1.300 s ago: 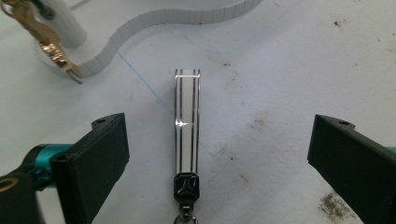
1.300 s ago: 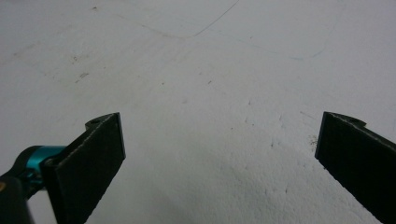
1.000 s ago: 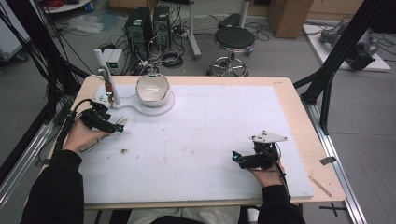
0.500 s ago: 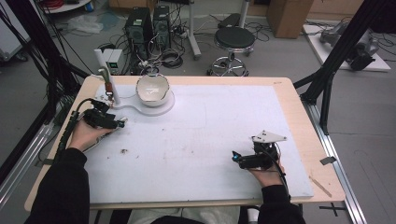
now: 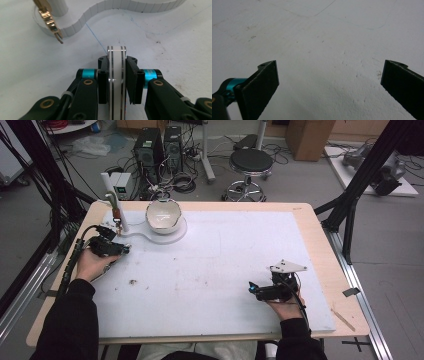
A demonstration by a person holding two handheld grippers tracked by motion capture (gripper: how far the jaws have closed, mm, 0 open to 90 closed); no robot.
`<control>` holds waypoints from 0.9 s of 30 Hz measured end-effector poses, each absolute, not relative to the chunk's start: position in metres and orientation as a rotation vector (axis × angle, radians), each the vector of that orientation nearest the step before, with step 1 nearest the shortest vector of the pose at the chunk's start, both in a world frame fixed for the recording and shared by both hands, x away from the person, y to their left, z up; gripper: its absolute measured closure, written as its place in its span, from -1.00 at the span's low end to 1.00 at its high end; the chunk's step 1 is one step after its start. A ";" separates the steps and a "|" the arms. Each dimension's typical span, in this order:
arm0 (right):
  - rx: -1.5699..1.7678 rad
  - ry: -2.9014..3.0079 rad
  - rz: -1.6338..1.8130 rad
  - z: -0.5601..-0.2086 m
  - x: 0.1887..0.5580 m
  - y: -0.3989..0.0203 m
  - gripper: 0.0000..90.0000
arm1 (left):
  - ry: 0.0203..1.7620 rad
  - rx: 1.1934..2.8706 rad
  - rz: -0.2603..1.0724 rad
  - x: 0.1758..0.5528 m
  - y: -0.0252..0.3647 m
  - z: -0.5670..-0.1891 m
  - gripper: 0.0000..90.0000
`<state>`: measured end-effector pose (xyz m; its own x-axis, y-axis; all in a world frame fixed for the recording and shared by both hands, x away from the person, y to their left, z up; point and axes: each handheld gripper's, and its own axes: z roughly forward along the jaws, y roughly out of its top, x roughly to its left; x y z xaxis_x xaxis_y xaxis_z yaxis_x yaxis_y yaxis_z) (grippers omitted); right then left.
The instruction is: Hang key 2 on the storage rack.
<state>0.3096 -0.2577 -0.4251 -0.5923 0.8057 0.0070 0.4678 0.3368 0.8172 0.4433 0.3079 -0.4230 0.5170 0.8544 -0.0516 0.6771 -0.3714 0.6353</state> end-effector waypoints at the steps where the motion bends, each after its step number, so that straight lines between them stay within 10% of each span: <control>1: 1.120 2.207 1.149 -0.425 0.310 -0.258 -0.99 | 1.242 2.151 0.383 0.443 0.309 -0.422 0.65; 27: 1.108 2.200 1.162 -0.422 0.308 -0.255 -0.99 | 1.268 1.980 0.567 0.403 0.360 -0.348 0.65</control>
